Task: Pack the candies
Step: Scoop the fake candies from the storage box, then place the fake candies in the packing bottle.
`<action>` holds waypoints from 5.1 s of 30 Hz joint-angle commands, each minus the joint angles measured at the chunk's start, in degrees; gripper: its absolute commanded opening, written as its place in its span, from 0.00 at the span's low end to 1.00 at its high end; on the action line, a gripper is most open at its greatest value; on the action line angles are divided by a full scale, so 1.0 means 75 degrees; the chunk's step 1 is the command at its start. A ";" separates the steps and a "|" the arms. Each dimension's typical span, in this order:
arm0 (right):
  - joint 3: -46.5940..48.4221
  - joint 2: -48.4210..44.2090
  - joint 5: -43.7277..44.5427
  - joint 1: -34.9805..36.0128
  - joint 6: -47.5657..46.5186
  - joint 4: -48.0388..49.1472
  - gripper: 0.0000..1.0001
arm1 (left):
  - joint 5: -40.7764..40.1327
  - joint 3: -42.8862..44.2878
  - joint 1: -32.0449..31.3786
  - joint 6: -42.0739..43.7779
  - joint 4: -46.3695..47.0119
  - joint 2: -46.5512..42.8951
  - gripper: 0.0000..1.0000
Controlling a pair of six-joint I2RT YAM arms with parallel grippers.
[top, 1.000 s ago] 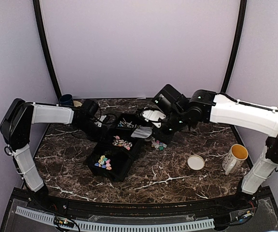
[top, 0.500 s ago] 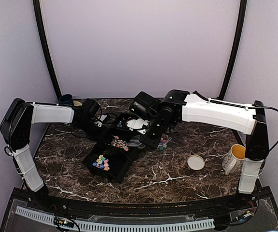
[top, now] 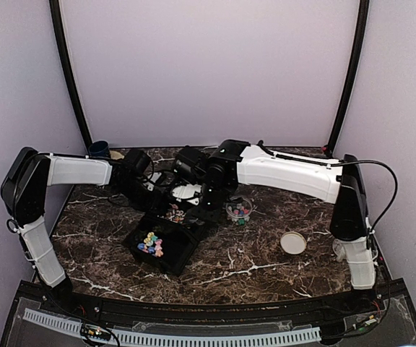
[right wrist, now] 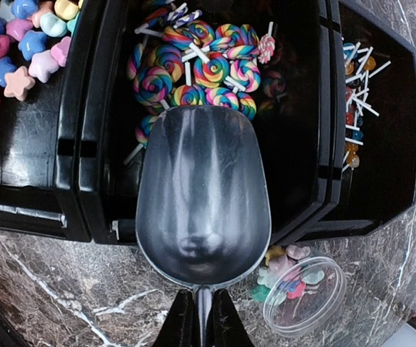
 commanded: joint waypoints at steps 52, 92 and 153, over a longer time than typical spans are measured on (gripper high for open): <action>-0.4909 -0.0604 0.0995 -0.0004 0.1622 0.9236 0.00 | 0.0292 -0.0373 0.0036 -0.0018 0.1322 -0.2140 0.00; -0.7329 -0.2412 0.0060 -0.0271 0.1580 1.0991 0.00 | -0.0168 -0.0261 0.0398 -0.0164 0.0926 -0.1807 0.00; -0.7078 -0.5607 0.1837 -0.0789 0.2534 0.3116 0.00 | 0.0278 -0.0268 0.0437 -0.0297 0.0960 -0.1924 0.00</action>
